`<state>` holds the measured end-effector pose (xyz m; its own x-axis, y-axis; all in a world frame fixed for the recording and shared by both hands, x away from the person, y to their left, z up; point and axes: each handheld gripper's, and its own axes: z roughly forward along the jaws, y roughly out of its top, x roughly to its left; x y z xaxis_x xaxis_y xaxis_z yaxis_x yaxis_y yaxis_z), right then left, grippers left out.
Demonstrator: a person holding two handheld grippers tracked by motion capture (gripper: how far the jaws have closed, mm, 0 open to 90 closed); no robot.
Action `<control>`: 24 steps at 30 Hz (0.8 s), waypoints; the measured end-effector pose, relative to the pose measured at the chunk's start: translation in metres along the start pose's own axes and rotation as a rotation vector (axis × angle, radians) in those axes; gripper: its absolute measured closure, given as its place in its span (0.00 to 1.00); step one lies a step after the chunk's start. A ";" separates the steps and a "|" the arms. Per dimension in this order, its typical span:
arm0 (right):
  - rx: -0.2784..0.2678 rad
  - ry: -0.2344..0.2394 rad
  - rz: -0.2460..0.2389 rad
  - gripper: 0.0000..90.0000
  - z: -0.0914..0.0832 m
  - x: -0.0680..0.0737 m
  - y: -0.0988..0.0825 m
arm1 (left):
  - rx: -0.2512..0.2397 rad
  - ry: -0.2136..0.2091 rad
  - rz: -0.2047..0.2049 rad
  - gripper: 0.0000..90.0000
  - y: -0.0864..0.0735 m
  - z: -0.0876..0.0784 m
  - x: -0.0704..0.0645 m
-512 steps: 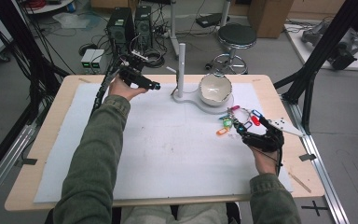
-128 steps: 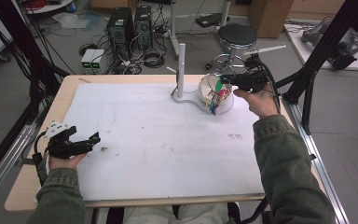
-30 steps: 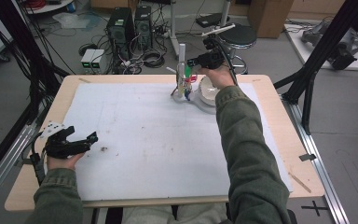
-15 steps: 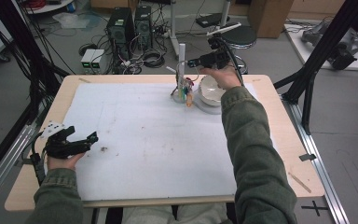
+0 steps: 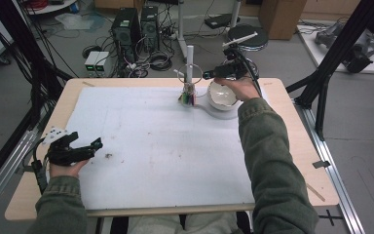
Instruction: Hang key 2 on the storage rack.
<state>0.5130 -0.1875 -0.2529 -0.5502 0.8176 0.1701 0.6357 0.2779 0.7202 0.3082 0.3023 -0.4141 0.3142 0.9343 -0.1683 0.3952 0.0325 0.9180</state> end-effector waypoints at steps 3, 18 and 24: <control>-0.017 0.000 0.000 0.01 -0.007 -0.001 -0.004 | 0.002 0.001 0.000 0.03 0.000 0.000 0.000; -0.027 -0.048 -0.006 0.01 -0.019 -0.008 -0.036 | -0.001 0.002 0.002 0.03 0.000 -0.001 0.000; -0.037 -0.041 0.005 0.01 -0.021 -0.013 -0.048 | 0.002 0.004 0.003 0.03 0.000 -0.001 0.001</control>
<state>0.4787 -0.2216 -0.2756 -0.5242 0.8389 0.1466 0.6173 0.2558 0.7440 0.3079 0.3031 -0.4136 0.3115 0.9359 -0.1644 0.3959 0.0294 0.9178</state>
